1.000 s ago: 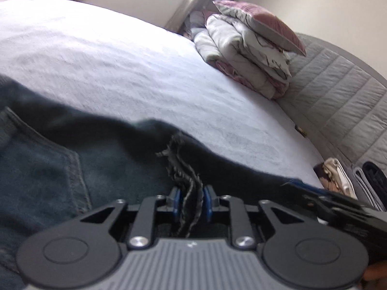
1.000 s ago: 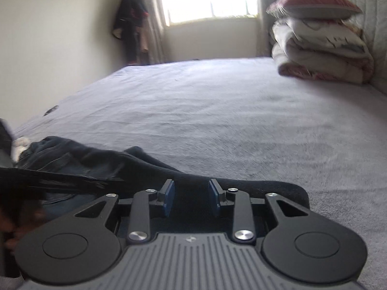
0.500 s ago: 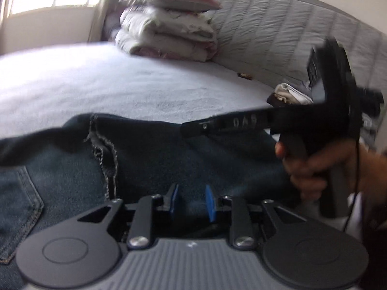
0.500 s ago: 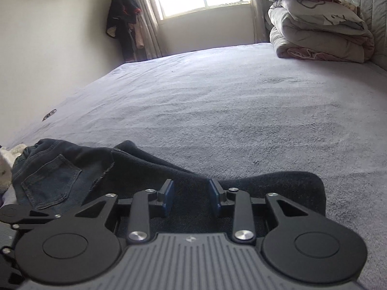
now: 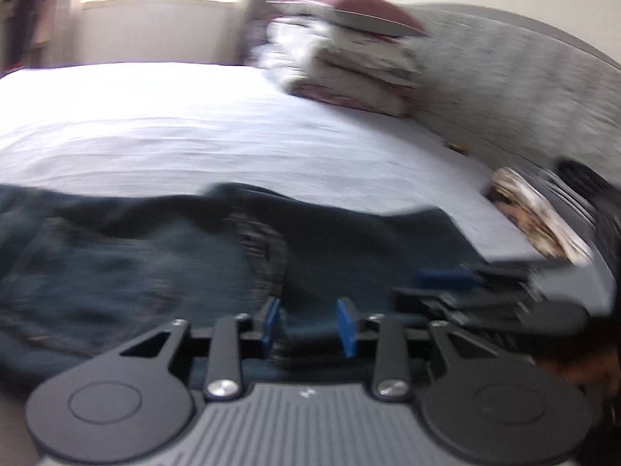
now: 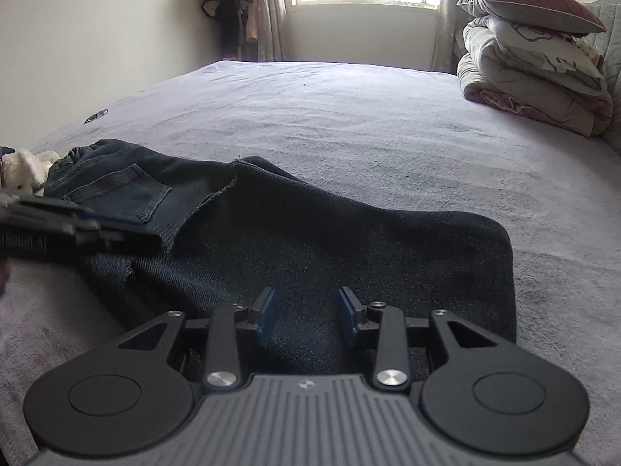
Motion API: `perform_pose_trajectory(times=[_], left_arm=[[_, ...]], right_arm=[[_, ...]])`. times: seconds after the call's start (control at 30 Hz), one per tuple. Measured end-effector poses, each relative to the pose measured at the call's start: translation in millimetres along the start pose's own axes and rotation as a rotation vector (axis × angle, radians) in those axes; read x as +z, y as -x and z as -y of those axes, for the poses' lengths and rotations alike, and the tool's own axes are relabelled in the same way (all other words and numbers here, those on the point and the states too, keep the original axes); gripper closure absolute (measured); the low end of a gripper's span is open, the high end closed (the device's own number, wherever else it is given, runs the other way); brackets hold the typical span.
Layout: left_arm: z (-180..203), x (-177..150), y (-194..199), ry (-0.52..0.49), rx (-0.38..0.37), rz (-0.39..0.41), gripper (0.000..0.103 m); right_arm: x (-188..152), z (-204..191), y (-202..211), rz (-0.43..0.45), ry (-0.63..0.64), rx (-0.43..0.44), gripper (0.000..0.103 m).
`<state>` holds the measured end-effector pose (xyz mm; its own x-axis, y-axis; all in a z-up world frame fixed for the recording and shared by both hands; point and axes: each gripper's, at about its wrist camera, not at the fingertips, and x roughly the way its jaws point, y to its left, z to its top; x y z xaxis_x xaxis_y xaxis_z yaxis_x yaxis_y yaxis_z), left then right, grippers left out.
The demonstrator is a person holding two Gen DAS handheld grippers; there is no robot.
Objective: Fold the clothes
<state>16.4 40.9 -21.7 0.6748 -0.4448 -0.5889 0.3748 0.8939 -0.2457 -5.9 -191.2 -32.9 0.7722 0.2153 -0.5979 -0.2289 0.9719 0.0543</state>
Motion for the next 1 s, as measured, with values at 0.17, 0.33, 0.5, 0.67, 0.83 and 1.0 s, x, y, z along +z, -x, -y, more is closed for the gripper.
perform_pose_trajectory(times=[0.17,0.33,0.5,0.67,0.83,1.0], left_arm=[[-25,9,26,0.138,0.185,0.053,0.031],[-65,12,50,0.343,0.374,0.089,0.018],[-109,3,70,0.554,0.456,0.135,0.016],[-151,-9,70,0.745,0.445,0.1,0.017],[-175,-22,56,0.904,0.34,0.073,0.036],[-181,-30,47,1.001,0.315,0.11,0.036]], right_arm=[[9,8,4,-0.033,-0.11,0.006,0.063],[16,9,11,-0.037,-0.168,0.018,0.056],[20,9,13,-0.031,-0.191,0.022,0.054],[22,13,5,-0.034,-0.25,0.047,0.054],[20,3,-5,0.017,-0.237,0.117,0.054],[20,-13,-15,0.029,-0.192,0.17,0.054]])
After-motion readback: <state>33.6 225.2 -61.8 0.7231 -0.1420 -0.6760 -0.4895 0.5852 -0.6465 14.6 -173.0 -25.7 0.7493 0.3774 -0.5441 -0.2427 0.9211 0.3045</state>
